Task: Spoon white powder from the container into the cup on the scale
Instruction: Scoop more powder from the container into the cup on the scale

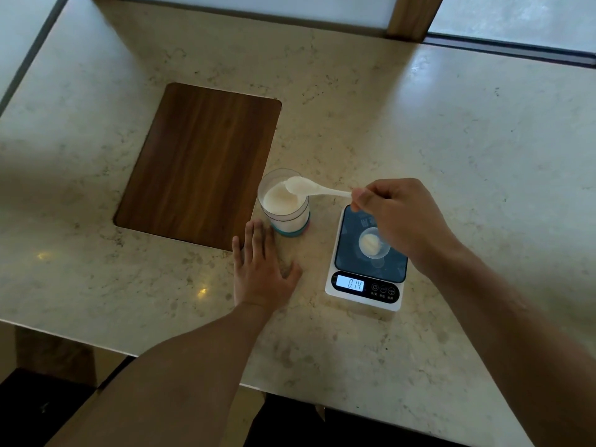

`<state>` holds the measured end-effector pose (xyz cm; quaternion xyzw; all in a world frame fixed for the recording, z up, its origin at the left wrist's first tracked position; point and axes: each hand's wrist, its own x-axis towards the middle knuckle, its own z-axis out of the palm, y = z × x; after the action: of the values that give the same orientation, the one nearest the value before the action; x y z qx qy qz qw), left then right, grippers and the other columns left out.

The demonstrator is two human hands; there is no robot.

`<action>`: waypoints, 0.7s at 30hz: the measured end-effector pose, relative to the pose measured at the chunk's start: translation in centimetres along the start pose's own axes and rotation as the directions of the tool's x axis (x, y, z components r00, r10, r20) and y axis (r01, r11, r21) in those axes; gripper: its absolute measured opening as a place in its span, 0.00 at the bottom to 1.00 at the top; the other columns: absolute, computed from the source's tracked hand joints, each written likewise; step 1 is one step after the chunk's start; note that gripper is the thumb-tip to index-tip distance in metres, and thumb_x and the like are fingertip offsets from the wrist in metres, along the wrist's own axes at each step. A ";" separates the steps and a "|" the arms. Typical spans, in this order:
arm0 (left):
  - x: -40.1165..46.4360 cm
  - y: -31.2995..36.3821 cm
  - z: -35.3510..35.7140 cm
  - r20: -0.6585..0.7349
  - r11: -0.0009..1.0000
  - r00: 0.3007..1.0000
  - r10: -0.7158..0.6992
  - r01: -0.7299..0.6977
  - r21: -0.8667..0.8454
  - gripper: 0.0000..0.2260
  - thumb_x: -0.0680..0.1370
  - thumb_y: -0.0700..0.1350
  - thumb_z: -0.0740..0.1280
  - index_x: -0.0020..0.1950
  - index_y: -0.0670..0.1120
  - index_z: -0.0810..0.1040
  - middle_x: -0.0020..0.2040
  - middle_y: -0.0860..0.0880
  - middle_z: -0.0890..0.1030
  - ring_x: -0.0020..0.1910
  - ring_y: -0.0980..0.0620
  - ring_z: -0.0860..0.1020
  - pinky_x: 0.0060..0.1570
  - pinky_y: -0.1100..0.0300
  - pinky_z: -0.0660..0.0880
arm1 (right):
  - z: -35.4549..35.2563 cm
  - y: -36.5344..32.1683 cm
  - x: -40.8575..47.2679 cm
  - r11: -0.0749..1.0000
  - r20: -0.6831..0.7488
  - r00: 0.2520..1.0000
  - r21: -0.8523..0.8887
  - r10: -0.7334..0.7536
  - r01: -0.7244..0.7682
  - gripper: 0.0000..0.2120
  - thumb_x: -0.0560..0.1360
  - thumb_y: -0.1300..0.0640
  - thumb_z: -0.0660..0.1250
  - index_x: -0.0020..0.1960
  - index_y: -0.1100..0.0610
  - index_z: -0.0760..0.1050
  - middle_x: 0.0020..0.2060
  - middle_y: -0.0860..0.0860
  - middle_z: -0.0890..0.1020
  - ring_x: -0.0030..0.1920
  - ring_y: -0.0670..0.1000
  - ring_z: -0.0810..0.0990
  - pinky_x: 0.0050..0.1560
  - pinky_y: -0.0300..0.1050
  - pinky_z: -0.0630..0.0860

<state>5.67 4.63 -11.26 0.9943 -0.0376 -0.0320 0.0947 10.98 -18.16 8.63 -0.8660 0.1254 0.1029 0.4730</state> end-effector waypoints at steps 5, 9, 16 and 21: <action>0.0 0.0 0.0 -0.012 1.000 1.000 0.000 0.000 -0.008 0.42 0.76 0.66 0.57 0.81 0.43 0.51 0.82 0.41 0.57 0.82 0.44 0.49 0.79 0.42 0.45 | -0.9 1.4 -0.7 0.999 -0.021 0.999 0.027 0.030 -0.030 0.15 0.78 0.49 0.65 0.36 0.48 0.83 0.36 0.55 0.85 0.37 0.57 0.81 0.34 0.41 0.70; 0.0 -0.1 0.0 -0.023 1.000 1.000 0.007 -0.007 -0.020 0.42 0.76 0.66 0.57 0.82 0.43 0.49 0.82 0.41 0.56 0.82 0.44 0.49 0.79 0.42 0.45 | -1.7 2.1 -1.3 0.997 -0.033 0.997 0.040 0.066 -0.065 0.14 0.79 0.49 0.65 0.36 0.49 0.83 0.36 0.42 0.84 0.32 0.38 0.78 0.34 0.38 0.68; 0.0 0.1 -0.3 -0.001 1.000 1.000 0.004 -0.004 -0.025 0.42 0.76 0.66 0.55 0.82 0.43 0.48 0.82 0.41 0.56 0.82 0.44 0.49 0.79 0.40 0.47 | -2.6 3.8 -2.6 0.990 -0.054 0.991 0.078 0.121 -0.116 0.15 0.80 0.50 0.65 0.36 0.50 0.81 0.29 0.43 0.79 0.28 0.44 0.71 0.31 0.40 0.66; 0.0 0.3 -0.6 0.005 1.000 1.000 -0.002 0.002 -0.018 0.41 0.76 0.66 0.55 0.81 0.44 0.48 0.82 0.40 0.57 0.82 0.43 0.50 0.78 0.39 0.49 | -3.2 5.6 -3.0 0.985 -0.069 0.986 0.090 0.153 -0.146 0.15 0.80 0.50 0.64 0.36 0.49 0.82 0.32 0.47 0.83 0.21 0.41 0.70 0.30 0.39 0.65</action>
<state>5.69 4.43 -10.65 0.9933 -0.0367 -0.0347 0.1035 6.56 -23.42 6.83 -0.8366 0.2123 0.0997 0.4951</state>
